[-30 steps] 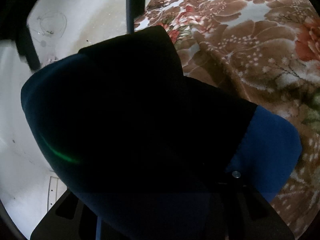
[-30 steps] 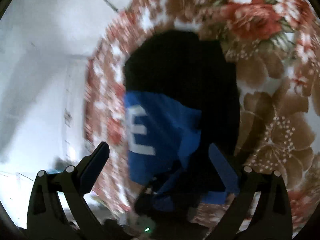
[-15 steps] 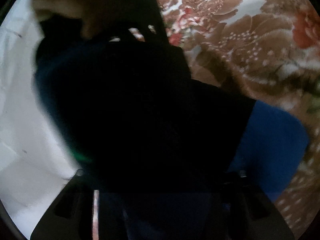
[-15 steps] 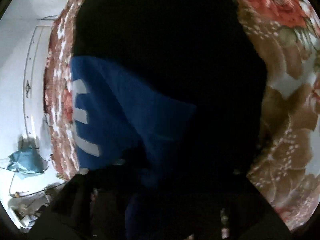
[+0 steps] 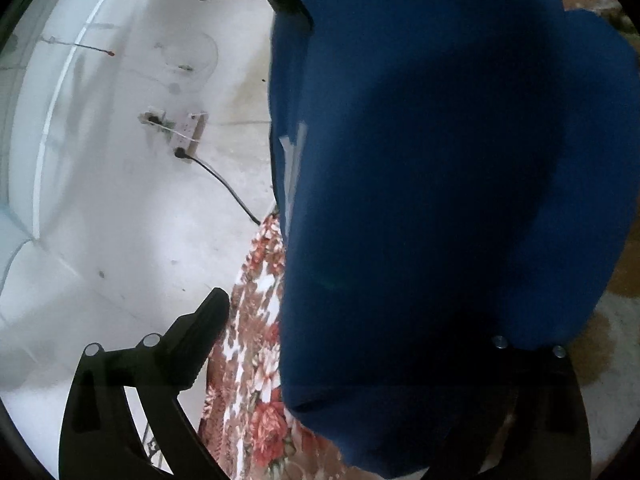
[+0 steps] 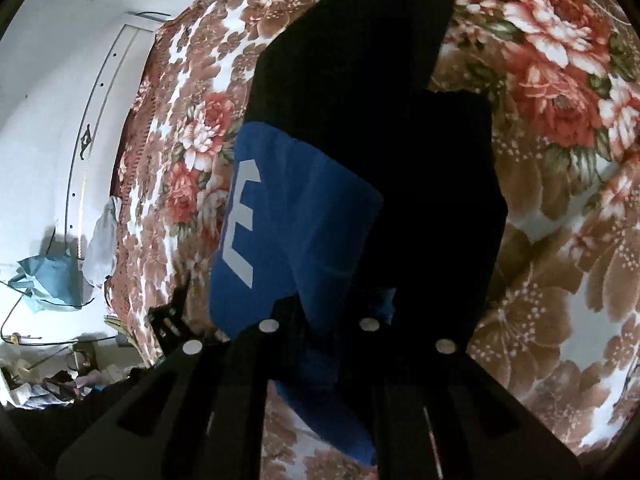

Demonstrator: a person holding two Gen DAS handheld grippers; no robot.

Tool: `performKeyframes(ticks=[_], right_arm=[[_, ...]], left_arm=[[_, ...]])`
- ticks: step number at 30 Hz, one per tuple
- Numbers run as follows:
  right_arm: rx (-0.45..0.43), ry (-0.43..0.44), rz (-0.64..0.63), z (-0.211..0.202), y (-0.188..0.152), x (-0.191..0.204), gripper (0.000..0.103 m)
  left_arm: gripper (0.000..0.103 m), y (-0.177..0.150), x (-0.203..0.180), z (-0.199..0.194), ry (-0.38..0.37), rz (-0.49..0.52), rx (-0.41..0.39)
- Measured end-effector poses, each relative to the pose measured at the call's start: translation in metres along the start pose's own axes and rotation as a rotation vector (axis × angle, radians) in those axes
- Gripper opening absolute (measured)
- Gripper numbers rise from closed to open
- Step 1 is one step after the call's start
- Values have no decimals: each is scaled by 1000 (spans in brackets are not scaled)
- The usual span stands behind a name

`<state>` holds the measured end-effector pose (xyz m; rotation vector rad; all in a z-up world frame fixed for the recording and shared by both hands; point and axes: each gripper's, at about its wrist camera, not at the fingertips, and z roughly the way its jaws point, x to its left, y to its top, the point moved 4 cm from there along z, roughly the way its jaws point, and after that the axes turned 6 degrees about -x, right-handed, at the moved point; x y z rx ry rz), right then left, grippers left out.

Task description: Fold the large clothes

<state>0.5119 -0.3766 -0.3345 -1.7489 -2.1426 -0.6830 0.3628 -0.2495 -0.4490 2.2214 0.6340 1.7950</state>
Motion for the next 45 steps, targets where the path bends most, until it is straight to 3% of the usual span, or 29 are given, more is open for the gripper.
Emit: performKeyframes(ticks=[4,8,9,10,11,12,14,15,17,20,21,22,23,24,25,30,33,36,38,39,40,42,45], right_arm=[[21,-73,7,-9,-6,-18,8],[70,-151,-5,0,-25,-44,8],[77,-176,-7,7,-29,-54,3],[88,-244,-8,14,-34,-68,1],[101,-372,-26,25,-41,-88,1],[113,-381,-9,36,-49,-103,1],[116,-262,104,51,-65,-121,1],[104,-256,124,51,-69,-123,1],[38,-224,142,41,-72,-118,1],[-109,-96,149,3,-66,-81,3],[-136,-58,149,-4,-63,-70,7],[-152,-16,151,-8,-59,-57,29],[-148,26,138,-8,-53,-40,59],[-149,33,122,-6,-50,-30,70],[-146,28,104,-1,-45,-24,74],[-48,-24,197,30,-40,-51,69],[-12,42,218,41,-46,-51,69],[16,44,230,57,-42,-43,60],[21,50,231,69,-37,-36,41],[22,51,227,70,-36,-36,33],[16,63,230,69,-34,-36,18],[7,84,237,66,-33,-34,14],[-6,74,238,52,-36,-37,12]], left_arm=[[98,-13,24,7,-1,-93,23],[99,-25,26,22,-15,-111,64],[99,-26,25,23,-24,-114,67],[99,-30,22,27,-33,-130,70],[99,-32,23,30,-42,-149,75],[99,-35,25,33,-59,-180,85],[99,-35,25,25,-65,-177,55],[99,-34,23,15,-56,-130,12],[97,-40,21,2,-60,-51,-53],[98,-46,32,-22,-113,-61,-89],[98,-48,37,-27,-123,-76,-90],[98,-50,45,-34,-134,-98,-87],[98,-51,53,-38,-144,-113,-85],[98,-51,62,-44,-156,-136,-78],[98,-51,68,-49,-160,-152,-76],[98,-44,107,-56,-191,-271,-90],[98,-42,109,-52,-228,-284,-104],[98,-37,91,-47,-242,-195,-152],[98,-34,62,-35,-242,-58,-166],[99,-34,54,-31,-220,-3,-173],[99,-33,43,-26,-181,64,-201],[99,-32,34,-16,-138,105,-234],[99,-36,28,-2,-138,126,-234]])
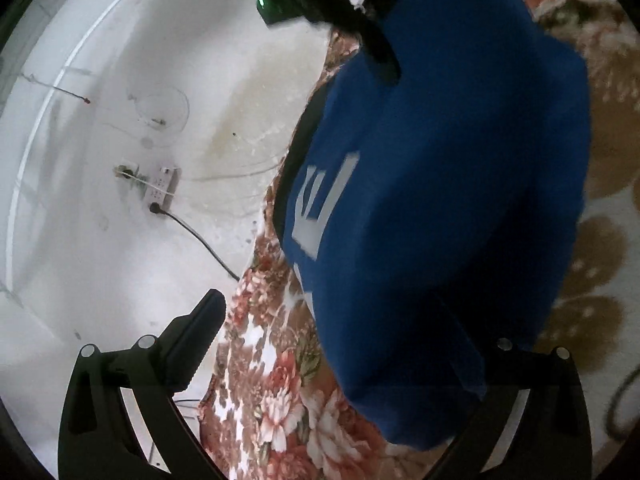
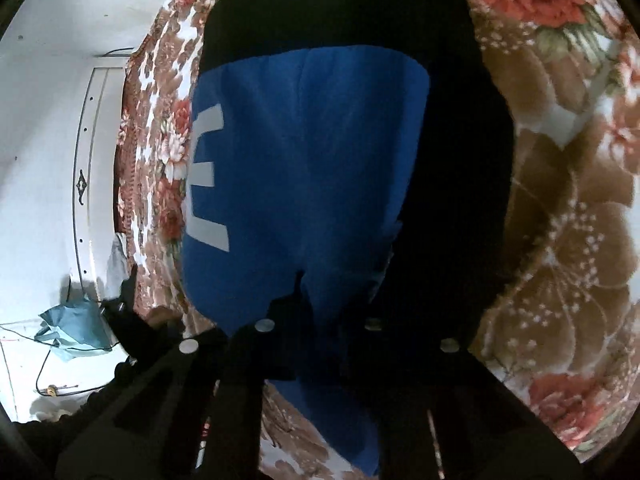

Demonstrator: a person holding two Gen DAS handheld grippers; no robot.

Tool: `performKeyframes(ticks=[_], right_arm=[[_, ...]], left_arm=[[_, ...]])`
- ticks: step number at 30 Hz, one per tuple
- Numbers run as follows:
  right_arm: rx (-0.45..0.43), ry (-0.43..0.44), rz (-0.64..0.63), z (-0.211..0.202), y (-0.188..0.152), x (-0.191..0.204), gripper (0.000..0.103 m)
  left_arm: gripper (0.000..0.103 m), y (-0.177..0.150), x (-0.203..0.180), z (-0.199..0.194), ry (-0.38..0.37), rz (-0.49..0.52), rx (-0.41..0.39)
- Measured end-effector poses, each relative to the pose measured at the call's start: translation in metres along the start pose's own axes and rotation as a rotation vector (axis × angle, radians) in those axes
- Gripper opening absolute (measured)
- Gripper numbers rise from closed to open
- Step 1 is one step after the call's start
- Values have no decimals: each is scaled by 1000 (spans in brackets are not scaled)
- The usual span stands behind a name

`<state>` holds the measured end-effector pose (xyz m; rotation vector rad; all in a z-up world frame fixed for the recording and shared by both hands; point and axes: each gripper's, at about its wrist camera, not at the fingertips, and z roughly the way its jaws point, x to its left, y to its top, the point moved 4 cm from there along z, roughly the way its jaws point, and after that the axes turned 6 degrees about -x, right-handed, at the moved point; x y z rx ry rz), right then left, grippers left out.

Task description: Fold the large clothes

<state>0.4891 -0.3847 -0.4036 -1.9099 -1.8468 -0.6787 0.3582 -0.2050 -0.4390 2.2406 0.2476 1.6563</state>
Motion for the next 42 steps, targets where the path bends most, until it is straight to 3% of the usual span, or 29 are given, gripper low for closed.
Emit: performKeyframes(ticks=[3,6,13,16,17,19,21,22,23,26,28,31,34,37,42], right_arm=[[5,-37,-24,-4,-2,-6,11],[17,-51,-41,6,-5,-21,11],[-13,58,25,22,-13,-65,14],[-26,57,-18,15,-16,-58,31],[-26,31,-40,10,-16,-53,44],[-44,-25,-72,-4,-16,-43,52],[-93,-53,-106,-29,-13,-23,68],[-134,-73,-123,-45,-10,-11,84],[-168,-94,-136,-55,-7,-2,95],[-303,-110,-180,-87,11,33,98],[-361,-124,-190,-85,30,45,98],[-414,-235,-139,-57,70,46,98],[-419,-313,-70,-27,101,25,98],[-415,-532,-140,2,116,-2,98],[-386,-463,-149,14,121,-30,98]], left_arm=[[99,-3,-9,0,-14,30,-31],[99,-6,-2,2,-67,-51,-17],[99,-9,-8,-6,-92,-15,-16],[99,-2,13,-18,-125,-54,-5],[99,0,21,-25,-132,-81,-1],[99,6,45,-35,-147,-158,19],[99,13,61,-43,-164,-176,6],[99,15,69,-46,-155,-190,-4],[99,19,81,-47,-153,-223,-14],[99,27,113,-41,-123,-350,-31],[99,26,118,-23,-112,-391,10],[99,27,107,4,-100,-411,44],[98,27,88,22,-141,-441,77],[97,19,56,32,-213,-436,122],[97,8,37,20,-285,-456,133]])
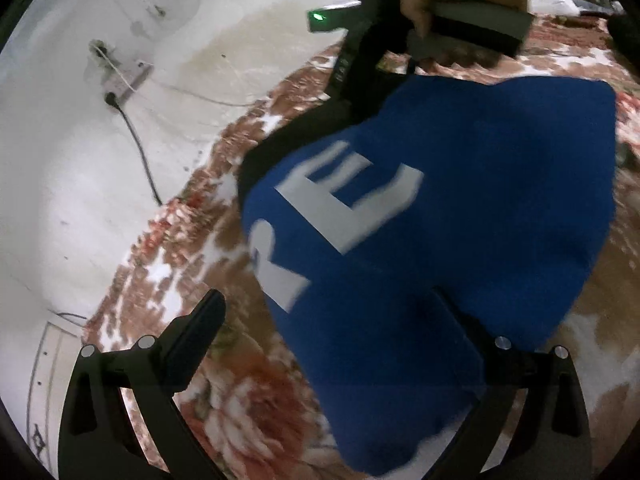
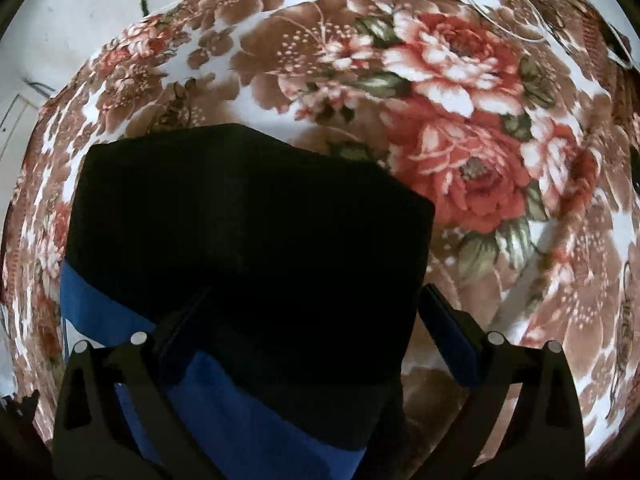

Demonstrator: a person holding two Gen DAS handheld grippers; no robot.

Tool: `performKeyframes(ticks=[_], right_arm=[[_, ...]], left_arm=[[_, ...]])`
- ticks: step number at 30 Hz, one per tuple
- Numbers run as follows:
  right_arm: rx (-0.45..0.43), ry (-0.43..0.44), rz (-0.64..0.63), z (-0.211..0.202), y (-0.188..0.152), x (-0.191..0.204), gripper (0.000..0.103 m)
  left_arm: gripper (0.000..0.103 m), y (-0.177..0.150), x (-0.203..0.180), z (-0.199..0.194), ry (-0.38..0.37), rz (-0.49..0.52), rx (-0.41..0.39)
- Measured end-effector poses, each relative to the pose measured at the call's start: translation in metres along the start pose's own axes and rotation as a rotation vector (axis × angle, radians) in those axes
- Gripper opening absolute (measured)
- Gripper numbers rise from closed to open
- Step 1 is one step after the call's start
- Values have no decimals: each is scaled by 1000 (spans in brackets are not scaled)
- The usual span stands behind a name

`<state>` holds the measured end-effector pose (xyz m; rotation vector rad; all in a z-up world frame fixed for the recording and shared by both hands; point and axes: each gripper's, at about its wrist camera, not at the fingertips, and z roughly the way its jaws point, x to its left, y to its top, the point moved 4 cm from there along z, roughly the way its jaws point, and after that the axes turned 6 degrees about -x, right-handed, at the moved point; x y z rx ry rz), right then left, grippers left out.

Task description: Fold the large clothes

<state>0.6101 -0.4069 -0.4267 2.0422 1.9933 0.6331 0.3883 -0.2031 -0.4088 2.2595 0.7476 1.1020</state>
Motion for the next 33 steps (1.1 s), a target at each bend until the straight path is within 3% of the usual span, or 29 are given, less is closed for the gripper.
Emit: performKeyframes(ticks=[4,8,11,15,18,21,25,33], right_arm=[[-62,-103,-95,-35,-3,11,98],[-136,-42,-81,-95,-25,27,98],[-135,-37,-49,-123,-59,34,98],[-54,-44,-4,-109,-108,31,98],[40,-44,71,-83,-142,15,98],[44,7,118,-76,-152,4,98],[61,36,107,-74,-147,4,98],[92,93,125,-59,-146,6,98]], left_arm=[[98,0,8,-18,-22,-24,6],[98,12,33,-34,-16,-111,-3],[98,18,51,-32,-61,-245,23],[98,11,62,-10,-230,-513,113],[98,-1,73,10,-270,-651,179],[98,-14,90,35,-353,-769,244],[98,-30,101,67,-490,-881,341],[98,-32,94,92,-604,-936,395]])
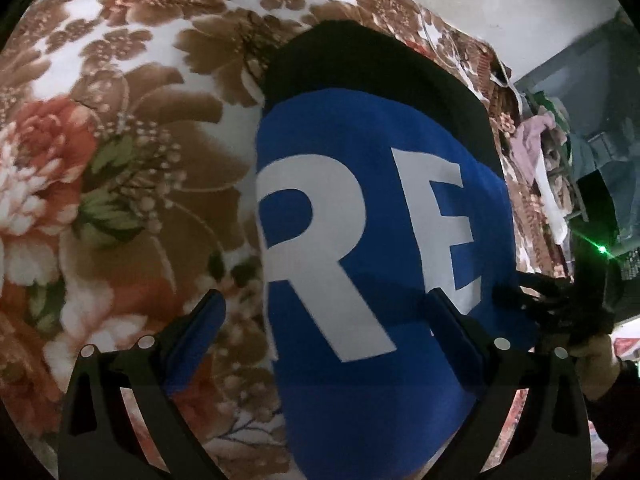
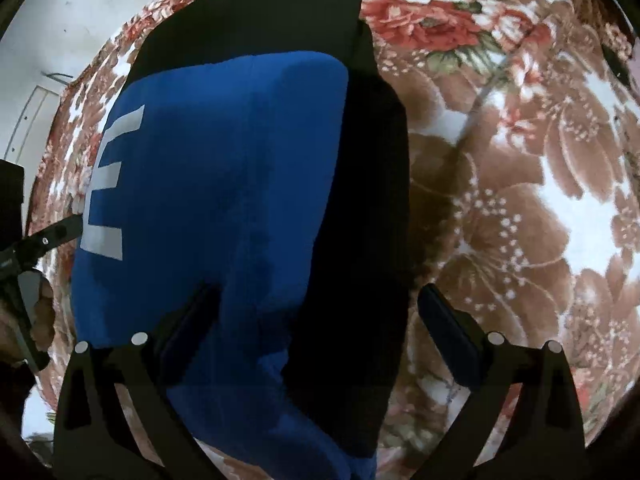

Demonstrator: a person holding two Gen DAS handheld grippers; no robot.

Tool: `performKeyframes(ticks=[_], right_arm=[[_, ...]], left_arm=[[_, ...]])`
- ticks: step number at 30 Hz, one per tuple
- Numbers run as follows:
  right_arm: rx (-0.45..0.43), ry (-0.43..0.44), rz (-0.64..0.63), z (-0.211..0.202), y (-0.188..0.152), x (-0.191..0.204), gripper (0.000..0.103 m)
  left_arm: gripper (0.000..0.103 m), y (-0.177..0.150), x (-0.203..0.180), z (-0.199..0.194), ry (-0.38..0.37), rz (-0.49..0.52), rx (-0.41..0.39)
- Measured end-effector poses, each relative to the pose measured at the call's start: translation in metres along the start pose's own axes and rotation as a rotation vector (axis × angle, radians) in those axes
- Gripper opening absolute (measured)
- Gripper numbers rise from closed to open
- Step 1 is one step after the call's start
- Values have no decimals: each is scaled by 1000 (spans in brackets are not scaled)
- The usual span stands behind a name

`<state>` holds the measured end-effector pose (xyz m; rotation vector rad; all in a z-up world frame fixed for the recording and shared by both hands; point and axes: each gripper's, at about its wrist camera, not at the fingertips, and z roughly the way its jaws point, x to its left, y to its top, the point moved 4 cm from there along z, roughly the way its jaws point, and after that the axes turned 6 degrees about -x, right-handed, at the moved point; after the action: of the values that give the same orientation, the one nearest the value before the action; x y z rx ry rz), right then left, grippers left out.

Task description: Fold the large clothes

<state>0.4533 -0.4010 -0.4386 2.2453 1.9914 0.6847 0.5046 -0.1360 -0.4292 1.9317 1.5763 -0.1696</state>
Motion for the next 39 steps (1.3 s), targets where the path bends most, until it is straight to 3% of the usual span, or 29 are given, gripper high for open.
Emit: performKeyframes(ticks=[7,15,17,21,26,28,29,30,32,34,36,39], right_arm=[[113,206,110,26,6,-10,98],[191,375,99,43,13,4,99],[209,400,109,44,15,9,99],[192,434,100,40,15,14,99],[225,511,168,60,17,4,99],[226,546,200,64,18,-1,99],[229,552,207,65,18,-2,94],[232,547,192,64,17,-1,91],[246,543,174,58,16,0,74],[258,550,159,49,18,0,67],[263,534,148,50,19,2,65],[256,509,173,66,17,3,65]], left_arm=[[99,-5,11,27,-125,-90,103],[99,-3,9,54,-196,-128,236],[96,0,-9,50,-230,-98,241],[99,-3,-34,56,-133,15,257],[99,-9,-7,78,-296,-127,230],[98,-10,-8,79,-310,-126,222],[98,-11,-9,79,-309,-124,219],[97,-13,-9,79,-310,-122,218],[82,-16,-5,70,-309,-133,231],[72,-15,-15,59,-262,-83,235],[67,-11,-27,54,-237,-30,224],[65,-14,-15,70,-234,-81,223]])
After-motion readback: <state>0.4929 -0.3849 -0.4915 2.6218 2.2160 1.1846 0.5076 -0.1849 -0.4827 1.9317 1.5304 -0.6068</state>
